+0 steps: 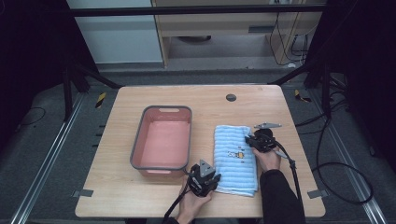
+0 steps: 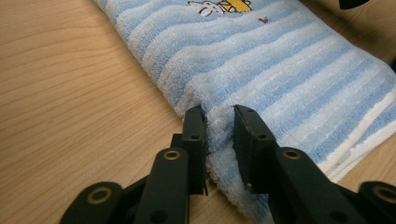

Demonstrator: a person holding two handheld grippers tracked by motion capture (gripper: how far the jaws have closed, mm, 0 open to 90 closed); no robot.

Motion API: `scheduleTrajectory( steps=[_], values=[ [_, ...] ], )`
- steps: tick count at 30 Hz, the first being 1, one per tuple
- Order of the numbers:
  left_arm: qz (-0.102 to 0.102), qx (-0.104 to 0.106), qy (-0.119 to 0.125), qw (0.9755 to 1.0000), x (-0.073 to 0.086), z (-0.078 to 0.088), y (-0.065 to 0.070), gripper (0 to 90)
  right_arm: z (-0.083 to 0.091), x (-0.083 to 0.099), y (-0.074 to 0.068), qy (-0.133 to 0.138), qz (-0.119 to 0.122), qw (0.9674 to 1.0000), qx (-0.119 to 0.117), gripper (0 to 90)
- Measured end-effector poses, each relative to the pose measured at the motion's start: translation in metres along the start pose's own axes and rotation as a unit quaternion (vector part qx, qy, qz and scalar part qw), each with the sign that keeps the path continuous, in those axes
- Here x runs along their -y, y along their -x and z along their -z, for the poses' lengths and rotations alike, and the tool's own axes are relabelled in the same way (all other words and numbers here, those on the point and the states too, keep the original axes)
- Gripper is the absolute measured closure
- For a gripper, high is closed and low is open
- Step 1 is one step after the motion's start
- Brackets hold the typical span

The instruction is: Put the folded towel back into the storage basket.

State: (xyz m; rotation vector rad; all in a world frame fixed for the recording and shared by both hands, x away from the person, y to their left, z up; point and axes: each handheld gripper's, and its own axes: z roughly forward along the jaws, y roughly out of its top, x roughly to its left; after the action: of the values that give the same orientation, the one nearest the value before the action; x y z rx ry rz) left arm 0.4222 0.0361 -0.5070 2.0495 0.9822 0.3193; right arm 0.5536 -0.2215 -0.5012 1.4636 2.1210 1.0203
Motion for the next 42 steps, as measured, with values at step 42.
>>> scheduleTrajectory(
  steps=[42],
  values=[
    [-0.022, 0.018, 0.065, 0.9975, -0.024, 0.048, 0.005, 85.7, 0.066, -0.027, -0.019, 0.094, 0.033, 0.9948, -0.023, 82.6]
  ],
)
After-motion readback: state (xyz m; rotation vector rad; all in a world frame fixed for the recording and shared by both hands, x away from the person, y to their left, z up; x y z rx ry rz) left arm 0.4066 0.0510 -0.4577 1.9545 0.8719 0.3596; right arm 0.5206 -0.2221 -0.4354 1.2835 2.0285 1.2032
